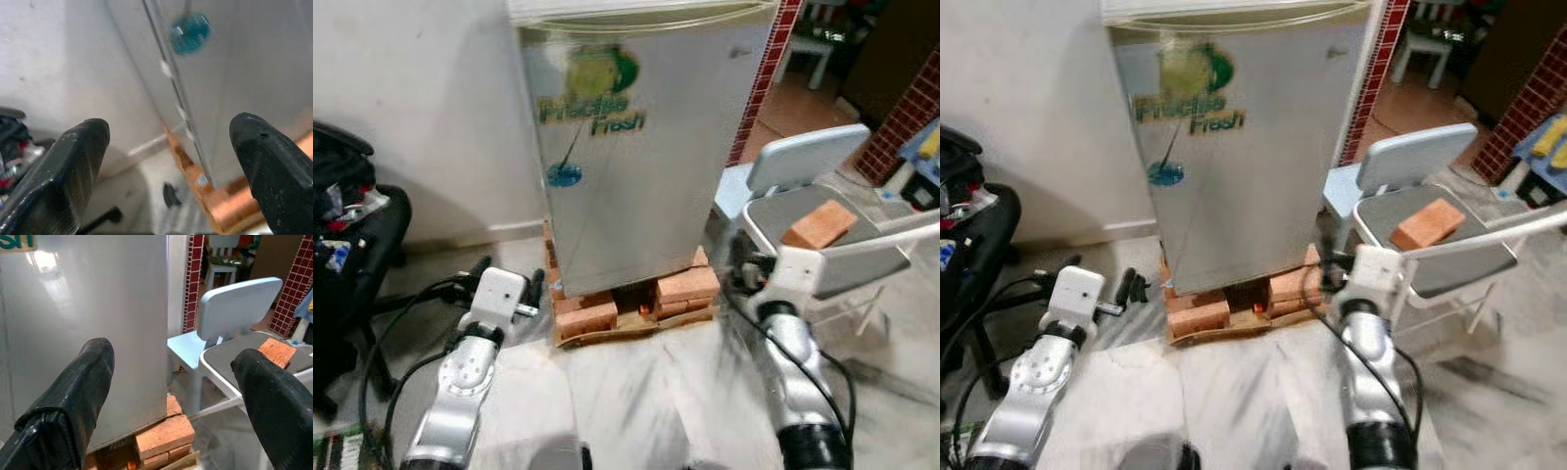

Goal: Restocking fridge

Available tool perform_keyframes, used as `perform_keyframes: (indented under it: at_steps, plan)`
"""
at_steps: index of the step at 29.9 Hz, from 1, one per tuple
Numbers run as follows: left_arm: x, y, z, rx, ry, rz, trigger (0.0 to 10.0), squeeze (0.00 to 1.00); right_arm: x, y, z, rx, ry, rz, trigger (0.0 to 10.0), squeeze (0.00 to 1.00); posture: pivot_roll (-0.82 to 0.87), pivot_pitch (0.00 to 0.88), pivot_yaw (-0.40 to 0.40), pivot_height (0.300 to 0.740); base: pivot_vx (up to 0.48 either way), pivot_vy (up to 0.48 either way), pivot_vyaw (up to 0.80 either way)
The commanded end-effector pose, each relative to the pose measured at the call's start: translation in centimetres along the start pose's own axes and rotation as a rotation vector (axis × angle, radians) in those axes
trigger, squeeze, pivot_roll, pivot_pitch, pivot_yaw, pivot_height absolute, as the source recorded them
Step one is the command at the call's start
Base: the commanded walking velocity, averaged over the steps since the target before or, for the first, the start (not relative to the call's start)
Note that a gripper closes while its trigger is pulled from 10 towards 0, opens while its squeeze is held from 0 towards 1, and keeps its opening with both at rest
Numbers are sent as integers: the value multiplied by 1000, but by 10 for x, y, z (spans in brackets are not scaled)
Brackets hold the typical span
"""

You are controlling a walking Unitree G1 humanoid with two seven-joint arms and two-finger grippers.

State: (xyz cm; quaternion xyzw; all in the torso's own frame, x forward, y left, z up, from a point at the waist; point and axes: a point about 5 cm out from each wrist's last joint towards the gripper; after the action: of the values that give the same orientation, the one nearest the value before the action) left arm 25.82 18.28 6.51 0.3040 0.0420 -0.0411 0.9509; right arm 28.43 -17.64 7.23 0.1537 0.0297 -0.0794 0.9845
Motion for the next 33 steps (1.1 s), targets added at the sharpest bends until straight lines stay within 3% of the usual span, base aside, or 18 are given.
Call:
perform_keyframes:
  at_steps: [1, 23, 27, 33]
  plan:
    - [1, -4, 3, -5, -8, -11, 10000, 0, 0, -11, -1, -19, 9, -27, 10000, 0, 105, 0, -24, 740, 0, 480, 0]
    - [0, -7, 6, -6, -30, 6, 10000, 0, 16, 5, 1, -31, 22, 51, 10000, 0, 157, 0, -81, 740, 0, 480, -726]
    - [-11, -11, 4, 21, -48, -3, 10000, 0, 8, 8, -5, -17, 26, 61, 10000, 0, 146, 0, -80, 740, 0, 174, -222]
    - [-6, -17, 3, 59, -45, -34, 10000, 0, 10, 7, -9, -32, 41, 71, 10000, 0, 125, 0, -59, 740, 0, 0, 0]
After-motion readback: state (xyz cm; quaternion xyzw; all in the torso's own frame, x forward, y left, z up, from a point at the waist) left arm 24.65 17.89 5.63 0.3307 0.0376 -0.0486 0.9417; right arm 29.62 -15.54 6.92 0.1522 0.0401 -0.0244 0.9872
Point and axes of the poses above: a point about 5 cm out from each wrist's last joint towards the gripper, its own x axis pointing out of the wrist towards the gripper, its own z axis along the axis of the wrist's last joint, y = z × x, and after that the axes turned 15 degrees about x, right-handed
